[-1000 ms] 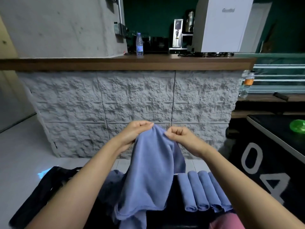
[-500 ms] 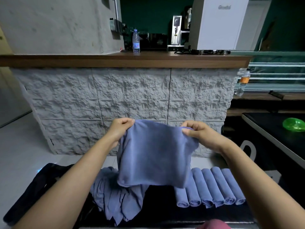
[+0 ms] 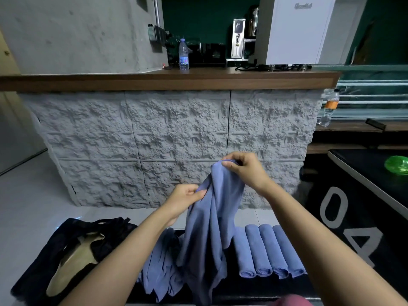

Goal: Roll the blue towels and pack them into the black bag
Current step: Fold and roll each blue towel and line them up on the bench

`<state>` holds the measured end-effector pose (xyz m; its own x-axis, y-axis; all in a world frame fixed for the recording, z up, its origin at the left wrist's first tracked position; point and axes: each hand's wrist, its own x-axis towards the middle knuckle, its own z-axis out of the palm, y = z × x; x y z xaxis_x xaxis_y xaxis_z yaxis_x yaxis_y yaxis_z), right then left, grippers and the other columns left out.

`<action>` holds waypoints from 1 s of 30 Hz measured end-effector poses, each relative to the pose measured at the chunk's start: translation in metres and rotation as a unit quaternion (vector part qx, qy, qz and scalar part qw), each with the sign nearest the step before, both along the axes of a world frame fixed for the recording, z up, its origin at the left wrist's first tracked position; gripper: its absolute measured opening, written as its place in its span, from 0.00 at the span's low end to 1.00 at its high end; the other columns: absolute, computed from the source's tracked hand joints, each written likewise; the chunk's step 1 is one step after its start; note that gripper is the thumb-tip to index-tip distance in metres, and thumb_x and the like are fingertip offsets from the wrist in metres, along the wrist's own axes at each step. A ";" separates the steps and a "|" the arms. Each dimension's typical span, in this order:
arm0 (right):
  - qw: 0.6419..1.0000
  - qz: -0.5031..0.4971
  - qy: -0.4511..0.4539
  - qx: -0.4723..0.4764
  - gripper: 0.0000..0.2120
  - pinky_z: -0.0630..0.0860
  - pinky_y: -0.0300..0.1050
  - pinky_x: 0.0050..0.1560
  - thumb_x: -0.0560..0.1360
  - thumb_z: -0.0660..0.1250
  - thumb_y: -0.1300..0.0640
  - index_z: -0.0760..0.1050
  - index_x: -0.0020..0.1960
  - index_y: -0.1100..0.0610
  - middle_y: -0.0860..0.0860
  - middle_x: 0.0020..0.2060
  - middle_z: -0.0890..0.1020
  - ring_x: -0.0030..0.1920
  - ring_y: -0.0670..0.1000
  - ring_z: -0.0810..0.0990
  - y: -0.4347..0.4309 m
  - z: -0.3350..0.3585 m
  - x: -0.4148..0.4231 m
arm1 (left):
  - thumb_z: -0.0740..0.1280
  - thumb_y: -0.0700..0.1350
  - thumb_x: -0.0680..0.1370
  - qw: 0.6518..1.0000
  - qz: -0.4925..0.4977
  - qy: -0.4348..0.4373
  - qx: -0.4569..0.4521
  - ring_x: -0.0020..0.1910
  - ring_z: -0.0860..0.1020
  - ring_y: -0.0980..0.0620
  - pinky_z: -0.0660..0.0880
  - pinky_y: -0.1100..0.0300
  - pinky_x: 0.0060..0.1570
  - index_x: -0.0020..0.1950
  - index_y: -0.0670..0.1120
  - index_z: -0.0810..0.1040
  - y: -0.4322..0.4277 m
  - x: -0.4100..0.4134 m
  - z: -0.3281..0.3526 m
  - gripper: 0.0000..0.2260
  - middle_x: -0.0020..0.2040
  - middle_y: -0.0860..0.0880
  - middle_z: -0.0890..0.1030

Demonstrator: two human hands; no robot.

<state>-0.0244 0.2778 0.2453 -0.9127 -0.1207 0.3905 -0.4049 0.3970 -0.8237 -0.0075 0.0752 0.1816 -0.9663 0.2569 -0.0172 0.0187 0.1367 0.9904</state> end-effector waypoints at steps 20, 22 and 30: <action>0.999 0.035 0.001 0.036 0.11 0.70 0.34 0.41 0.74 0.67 0.68 0.72 0.41 0.54 0.47 0.35 0.78 0.36 0.40 0.75 -0.003 -0.023 -0.005 | 0.70 0.40 0.74 0.996 0.032 0.057 -0.061 0.32 0.77 0.62 0.72 0.68 0.34 0.43 0.40 0.82 -0.017 -0.003 0.022 0.04 0.34 0.50 0.83; 1.000 -0.002 -0.007 0.014 0.08 0.70 0.34 0.40 0.74 0.67 0.67 0.71 0.42 0.57 0.50 0.35 0.78 0.36 0.41 0.76 0.001 -0.026 -0.004 | 0.73 0.42 0.72 0.993 0.049 0.030 -0.103 0.35 0.77 0.56 0.72 0.62 0.38 0.41 0.37 0.82 -0.044 -0.004 0.011 0.07 0.37 0.43 0.83; 0.990 -0.121 -0.020 0.072 0.14 0.66 0.37 0.34 0.71 0.72 0.64 0.67 0.38 0.55 0.52 0.30 0.75 0.34 0.52 0.71 0.016 -0.053 0.000 | 0.74 0.42 0.71 0.988 0.096 -0.018 -0.117 0.36 0.77 0.53 0.73 0.60 0.38 0.42 0.37 0.81 -0.102 -0.002 0.007 0.08 0.37 0.44 0.82</action>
